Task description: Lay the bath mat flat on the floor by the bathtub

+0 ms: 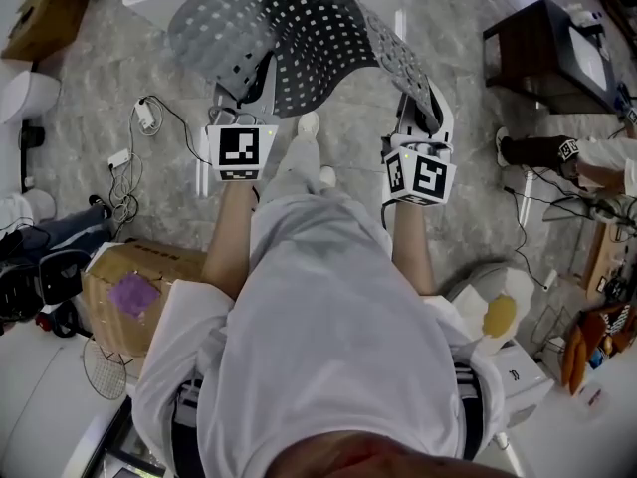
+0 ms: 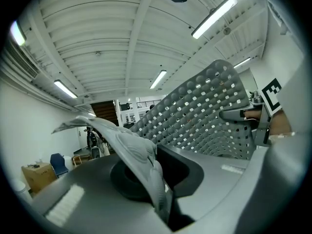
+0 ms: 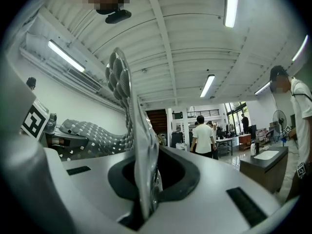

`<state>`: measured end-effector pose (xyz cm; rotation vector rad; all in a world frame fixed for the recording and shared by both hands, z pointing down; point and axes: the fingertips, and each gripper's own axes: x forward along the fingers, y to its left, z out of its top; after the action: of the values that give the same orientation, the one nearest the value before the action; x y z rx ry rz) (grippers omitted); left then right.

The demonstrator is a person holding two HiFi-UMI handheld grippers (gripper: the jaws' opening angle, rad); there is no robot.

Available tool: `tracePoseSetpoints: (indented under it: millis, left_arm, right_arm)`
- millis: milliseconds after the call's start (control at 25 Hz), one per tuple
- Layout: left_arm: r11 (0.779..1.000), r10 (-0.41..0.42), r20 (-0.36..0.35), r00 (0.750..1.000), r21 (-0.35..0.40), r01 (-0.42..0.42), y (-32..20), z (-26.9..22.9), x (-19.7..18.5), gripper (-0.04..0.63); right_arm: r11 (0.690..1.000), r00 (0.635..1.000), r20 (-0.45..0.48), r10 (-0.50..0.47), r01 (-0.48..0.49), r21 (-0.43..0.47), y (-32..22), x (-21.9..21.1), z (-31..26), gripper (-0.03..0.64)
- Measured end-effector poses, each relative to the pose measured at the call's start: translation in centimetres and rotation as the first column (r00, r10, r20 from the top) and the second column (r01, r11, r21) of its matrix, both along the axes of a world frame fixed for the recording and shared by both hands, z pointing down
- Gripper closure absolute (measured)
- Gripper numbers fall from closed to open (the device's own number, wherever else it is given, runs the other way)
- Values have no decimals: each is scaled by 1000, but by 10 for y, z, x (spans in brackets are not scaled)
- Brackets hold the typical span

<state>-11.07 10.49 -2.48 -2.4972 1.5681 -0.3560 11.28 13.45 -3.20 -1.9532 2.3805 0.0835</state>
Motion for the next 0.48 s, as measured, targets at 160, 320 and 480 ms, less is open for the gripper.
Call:
tracePoseSetpoints:
  millis: [160,320,480]
  left_arm:
    - [1000,0,0,1000,-9,0,-22,11,-5,571]
    - [1000,0,1,1000,-30,0,-47,24,-7,571]
    - [998,-8,-5,1000,-61,8,-83,41,-16,571]
  right_arm:
    - [1000,1000,-3,13,-13,-9,-21,0,9,600]
    - [999,999,-6,32,-33,-35,-47,4,20,600]
    - [997,999,-15,44,-45,-63,-82,4,36,600]
